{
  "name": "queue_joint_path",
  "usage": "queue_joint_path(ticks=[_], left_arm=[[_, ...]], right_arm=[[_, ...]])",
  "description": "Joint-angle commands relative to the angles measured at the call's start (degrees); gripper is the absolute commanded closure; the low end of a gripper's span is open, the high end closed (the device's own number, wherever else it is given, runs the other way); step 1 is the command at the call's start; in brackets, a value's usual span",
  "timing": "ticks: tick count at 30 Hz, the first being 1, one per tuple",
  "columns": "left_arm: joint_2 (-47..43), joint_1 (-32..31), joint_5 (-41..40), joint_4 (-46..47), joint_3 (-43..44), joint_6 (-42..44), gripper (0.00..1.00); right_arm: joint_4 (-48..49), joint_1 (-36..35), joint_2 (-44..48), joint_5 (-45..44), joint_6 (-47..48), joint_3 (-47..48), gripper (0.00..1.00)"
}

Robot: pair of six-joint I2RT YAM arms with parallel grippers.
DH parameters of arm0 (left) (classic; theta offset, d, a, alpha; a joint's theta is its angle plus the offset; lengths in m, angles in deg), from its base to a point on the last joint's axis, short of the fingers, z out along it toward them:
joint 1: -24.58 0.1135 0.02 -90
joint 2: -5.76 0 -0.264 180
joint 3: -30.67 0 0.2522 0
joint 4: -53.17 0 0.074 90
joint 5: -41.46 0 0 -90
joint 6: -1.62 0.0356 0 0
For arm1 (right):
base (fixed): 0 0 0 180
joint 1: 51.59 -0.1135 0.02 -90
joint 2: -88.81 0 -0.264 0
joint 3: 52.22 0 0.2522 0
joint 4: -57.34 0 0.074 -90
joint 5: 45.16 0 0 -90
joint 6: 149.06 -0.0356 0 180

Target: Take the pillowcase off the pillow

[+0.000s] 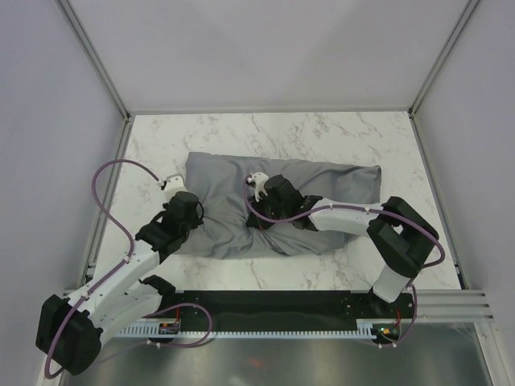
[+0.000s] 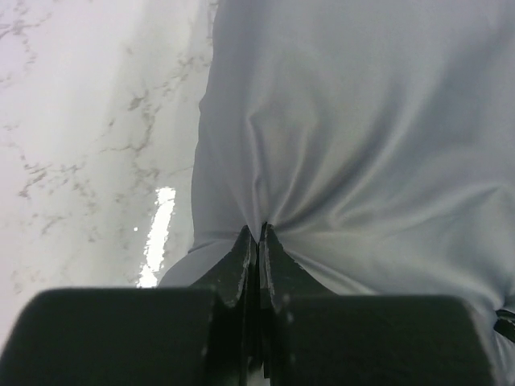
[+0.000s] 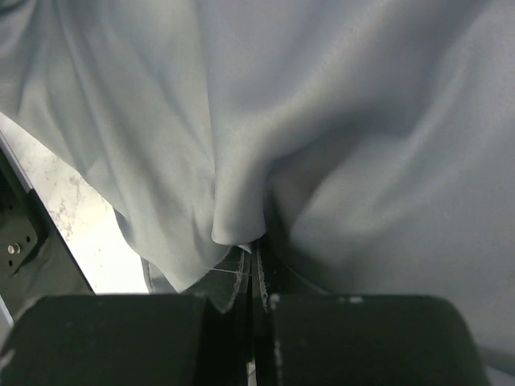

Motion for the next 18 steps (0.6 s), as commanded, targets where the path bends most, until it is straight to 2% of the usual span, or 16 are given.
queue_joint_path(ticks=[1, 4, 7, 8, 11, 14, 18], left_arm=[[-0.4, 1.4, -3.3, -0.9, 0.8, -2.4, 0.98], [0.5, 3.1, -3.0, -0.9, 1.3, -1.7, 0.98], [1.4, 4.6, -2.9, -0.9, 2.1, -0.5, 0.98], [1.5, 5.3, -2.3, -0.8, 2.4, -0.1, 0.98], [1.8, 6.7, -0.3, -0.3, 3.1, 0.7, 0.98], [1.9, 7.9, 0.6, 0.0, 3.9, 1.6, 0.98], [1.9, 10.3, 1.7, -0.1, 5.0, 1.7, 0.98]], right_arm=[[4.0, -1.4, -1.6, -1.1, -1.8, 2.2, 0.98], [2.5, -1.4, 1.3, -3.7, -1.5, 1.5, 0.9], [-2.0, -1.4, 6.6, -7.3, -0.2, 0.9, 0.72], [-4.7, -1.4, 10.1, -8.6, 0.5, 0.7, 0.53], [-9.5, -0.6, 17.9, -12.7, 0.4, -0.1, 0.25], [-14.8, 1.6, 26.2, -15.9, -0.5, -0.9, 0.17], [-21.0, 5.5, 34.3, -20.5, -3.1, -3.1, 0.13]])
